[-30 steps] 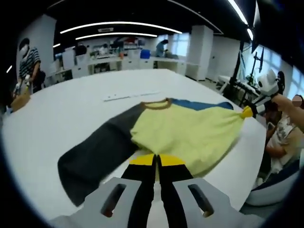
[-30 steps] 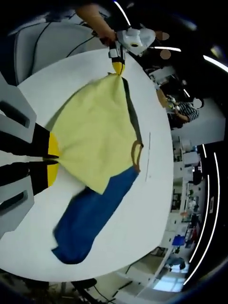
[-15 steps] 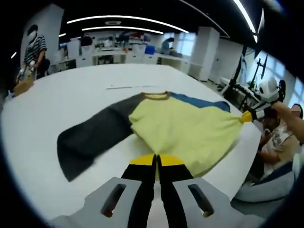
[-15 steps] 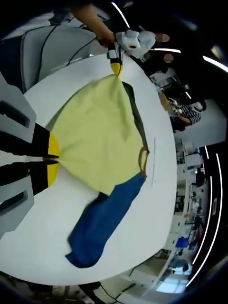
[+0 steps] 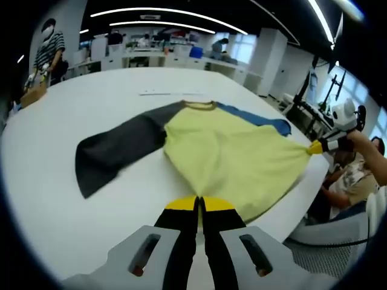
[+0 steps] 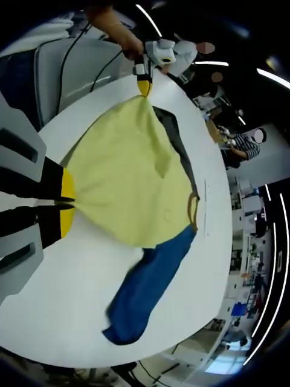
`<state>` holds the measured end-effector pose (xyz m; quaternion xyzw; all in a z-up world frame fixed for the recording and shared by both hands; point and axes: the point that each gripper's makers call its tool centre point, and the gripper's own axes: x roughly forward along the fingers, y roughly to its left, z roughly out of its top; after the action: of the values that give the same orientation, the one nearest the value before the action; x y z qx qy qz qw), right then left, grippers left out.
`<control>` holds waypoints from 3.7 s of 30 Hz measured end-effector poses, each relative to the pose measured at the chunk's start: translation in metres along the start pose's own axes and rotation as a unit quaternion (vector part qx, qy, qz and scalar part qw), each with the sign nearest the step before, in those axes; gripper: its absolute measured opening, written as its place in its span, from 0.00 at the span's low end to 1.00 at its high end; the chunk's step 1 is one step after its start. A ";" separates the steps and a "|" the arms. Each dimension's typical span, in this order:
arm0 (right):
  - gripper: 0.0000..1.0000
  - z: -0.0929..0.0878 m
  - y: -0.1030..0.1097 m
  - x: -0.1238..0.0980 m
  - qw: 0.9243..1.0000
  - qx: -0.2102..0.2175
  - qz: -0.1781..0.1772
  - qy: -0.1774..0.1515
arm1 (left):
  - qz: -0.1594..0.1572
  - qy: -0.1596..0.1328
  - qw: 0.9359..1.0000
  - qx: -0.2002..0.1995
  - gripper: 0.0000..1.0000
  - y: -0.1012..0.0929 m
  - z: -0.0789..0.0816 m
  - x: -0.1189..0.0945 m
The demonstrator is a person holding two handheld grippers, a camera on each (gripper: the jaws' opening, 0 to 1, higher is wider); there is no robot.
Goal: Fold the garment on the visible template until the final outline fits inside the template.
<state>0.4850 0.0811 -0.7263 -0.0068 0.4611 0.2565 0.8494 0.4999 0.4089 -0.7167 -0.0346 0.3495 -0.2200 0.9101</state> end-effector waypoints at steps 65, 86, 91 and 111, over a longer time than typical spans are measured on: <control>0.58 -0.013 -0.035 -0.009 0.985 0.092 -0.031 -0.146 | -0.001 -0.039 0.999 0.017 0.53 0.005 -0.029 -0.002; 0.73 0.023 -0.104 -0.033 0.960 0.093 -0.126 -0.233 | 0.001 -0.113 0.992 0.049 0.85 0.001 0.002 -0.007; 0.72 0.031 -0.126 -0.038 0.956 0.088 -0.151 -0.236 | -0.003 -0.128 0.991 0.046 0.90 0.000 0.008 -0.008; 0.43 0.030 -0.196 -0.025 0.956 0.087 -0.204 -0.191 | -0.010 -0.150 0.988 0.046 0.99 0.005 0.013 -0.012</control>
<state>0.5834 -0.0921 -0.7336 0.0227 0.2995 0.0332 0.9533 0.5021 0.4173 -0.7003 -0.0289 0.1980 -0.2376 0.9505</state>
